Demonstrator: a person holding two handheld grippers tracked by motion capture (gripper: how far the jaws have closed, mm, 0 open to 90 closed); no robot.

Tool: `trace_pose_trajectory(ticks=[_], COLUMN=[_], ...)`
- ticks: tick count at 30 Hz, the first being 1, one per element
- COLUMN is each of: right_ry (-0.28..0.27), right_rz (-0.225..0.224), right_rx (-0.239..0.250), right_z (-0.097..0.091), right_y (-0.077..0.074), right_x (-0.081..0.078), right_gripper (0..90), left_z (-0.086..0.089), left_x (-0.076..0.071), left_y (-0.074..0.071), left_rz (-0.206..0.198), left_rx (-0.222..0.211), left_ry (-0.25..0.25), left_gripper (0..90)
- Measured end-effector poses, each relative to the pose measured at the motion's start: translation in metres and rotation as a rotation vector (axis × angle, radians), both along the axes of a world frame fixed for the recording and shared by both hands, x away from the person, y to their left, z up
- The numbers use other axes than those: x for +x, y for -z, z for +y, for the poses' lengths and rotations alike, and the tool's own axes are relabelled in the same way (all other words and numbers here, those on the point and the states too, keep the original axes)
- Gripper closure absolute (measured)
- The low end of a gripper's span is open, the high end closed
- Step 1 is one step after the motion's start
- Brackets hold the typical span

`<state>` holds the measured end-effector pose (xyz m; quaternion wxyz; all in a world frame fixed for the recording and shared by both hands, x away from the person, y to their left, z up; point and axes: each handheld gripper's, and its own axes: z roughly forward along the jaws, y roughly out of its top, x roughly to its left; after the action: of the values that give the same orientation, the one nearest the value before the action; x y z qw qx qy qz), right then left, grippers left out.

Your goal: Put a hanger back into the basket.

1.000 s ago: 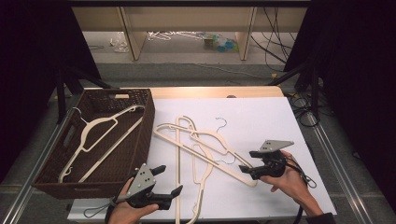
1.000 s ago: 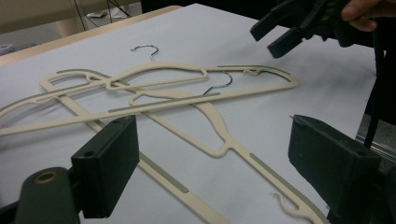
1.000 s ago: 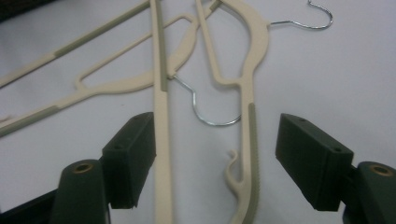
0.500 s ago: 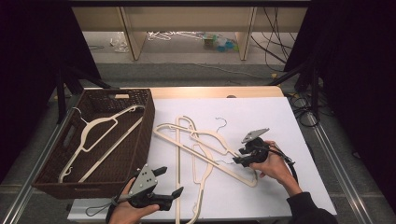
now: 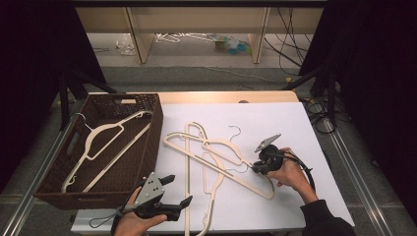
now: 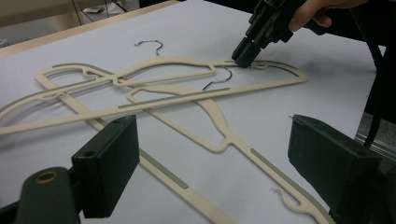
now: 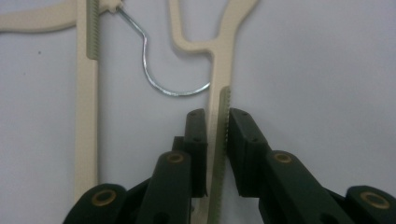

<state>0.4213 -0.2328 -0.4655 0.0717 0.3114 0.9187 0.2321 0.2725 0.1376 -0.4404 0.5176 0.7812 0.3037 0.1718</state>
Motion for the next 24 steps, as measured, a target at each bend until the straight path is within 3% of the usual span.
trace_pose_trajectory(ticks=[5,8,10,15,19,21,24], right_ry=[-0.005,0.003,0.019,0.004,0.006,-0.002,-0.010], right_rz=[0.028,0.034,0.024,0.027,0.062,0.075,0.067], right_rx=[-0.075,-0.072,-0.061,-0.084,-0.078,-0.083,-0.083], right_z=[-0.008,-0.010,-0.007,-0.001,-0.002,-0.002,-0.002], right_y=[-0.005,-0.005,-0.004,-0.004,-0.004,-0.004,-0.004], right_x=[-0.009,-0.010,-0.007,-0.003,0.001,0.003,0.003], right_gripper=[78.8,78.3,73.2,71.4,71.4,72.4,75.4], left_z=[0.000,-0.001,-0.002,-0.004,-0.006,-0.010,-0.015], left_x=[0.000,0.001,0.000,0.002,0.004,0.007,0.009], left_y=[0.000,0.001,0.001,0.002,0.004,0.004,0.006], left_rz=[-0.003,0.007,0.009,0.010,0.022,0.007,0.009], left_rx=[0.002,-0.001,0.005,0.013,0.023,0.034,0.053], left_ry=[0.002,-0.001,0.001,0.011,0.026,0.025,0.032], left_gripper=[16.6,16.6,16.6,16.7,16.7,16.8,17.0])
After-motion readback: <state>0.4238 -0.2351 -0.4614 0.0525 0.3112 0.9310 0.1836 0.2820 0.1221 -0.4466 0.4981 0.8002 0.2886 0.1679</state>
